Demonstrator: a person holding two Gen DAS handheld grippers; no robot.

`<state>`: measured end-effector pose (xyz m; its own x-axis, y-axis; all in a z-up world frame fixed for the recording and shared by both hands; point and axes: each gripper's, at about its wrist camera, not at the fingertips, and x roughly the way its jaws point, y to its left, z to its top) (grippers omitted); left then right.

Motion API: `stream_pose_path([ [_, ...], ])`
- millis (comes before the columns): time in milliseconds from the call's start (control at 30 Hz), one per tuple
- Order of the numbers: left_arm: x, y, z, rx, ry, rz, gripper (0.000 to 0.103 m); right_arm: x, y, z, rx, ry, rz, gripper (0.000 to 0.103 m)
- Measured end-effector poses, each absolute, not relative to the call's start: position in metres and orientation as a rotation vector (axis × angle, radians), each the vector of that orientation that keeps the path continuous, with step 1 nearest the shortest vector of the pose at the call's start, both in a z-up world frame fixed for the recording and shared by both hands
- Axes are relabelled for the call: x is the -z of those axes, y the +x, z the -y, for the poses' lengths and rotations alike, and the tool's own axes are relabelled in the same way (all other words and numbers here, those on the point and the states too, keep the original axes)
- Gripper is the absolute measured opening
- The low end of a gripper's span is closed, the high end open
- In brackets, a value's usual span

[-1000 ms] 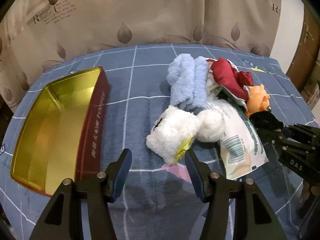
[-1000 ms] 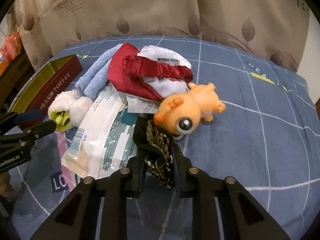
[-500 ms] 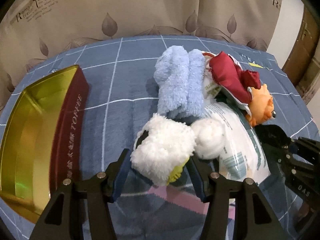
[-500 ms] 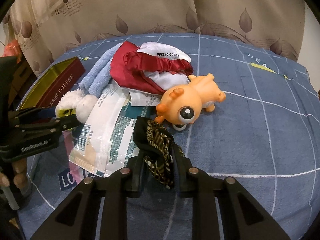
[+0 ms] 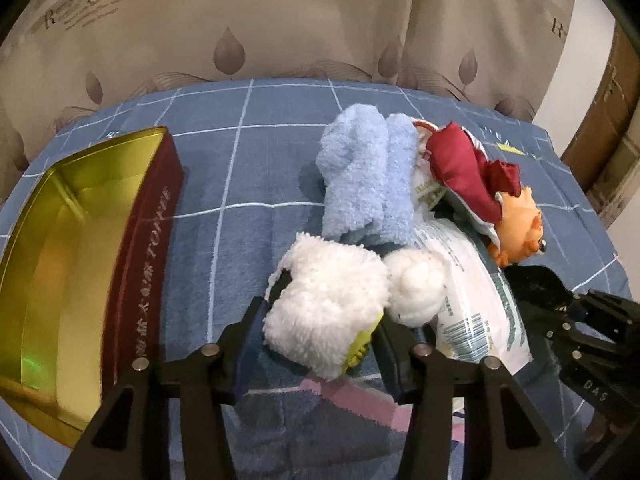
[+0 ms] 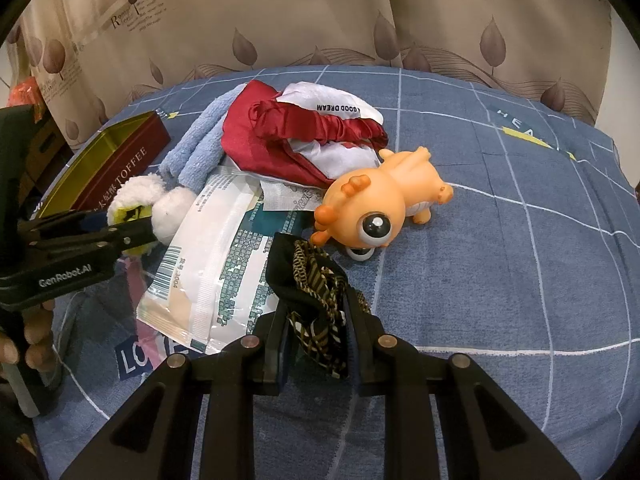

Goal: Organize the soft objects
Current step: 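Grasp the white fluffy towel roll with the left tool while the right tool grasps the black scrunchie, then carry the white towel roll into the gold tin and open the left tool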

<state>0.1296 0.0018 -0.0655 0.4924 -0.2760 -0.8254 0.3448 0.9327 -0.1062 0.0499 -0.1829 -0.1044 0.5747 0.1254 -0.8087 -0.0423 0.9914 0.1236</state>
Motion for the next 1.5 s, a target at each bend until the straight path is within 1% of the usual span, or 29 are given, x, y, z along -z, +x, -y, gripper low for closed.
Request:
stream_pose_path([
  [367, 0.032, 0.117, -0.015, 0.350, 0.098, -0.930, 0.051, 0.103, 0.049, 0.181, -0.096, 0.086, -0.953, 0.020],
  [600, 0.017, 0.125, -0.048, 0.254, 0.099, -0.917, 0.051, 0.101, 0.049, 0.179, -0.094, 0.079, -0.944, 0.020],
  [1100, 0.038, 0.162, -0.157, -0.013, 0.023, -1.004, 0.051, 0.102, 0.048, 0.181, -0.094, 0.084, -0.947, 0.020],
  [1233, 0.044, 0.166, -0.173, -0.037, 0.018, -1.022, 0.051, 0.103, 0.048, 0.179, -0.093, 0.083, -0.950, 0.020],
  [1500, 0.051, 0.167, -0.179, -0.058, 0.056, -1.045, 0.051, 0.103, 0.048, 0.179, -0.093, 0.083, -0.951, 0.020],
])
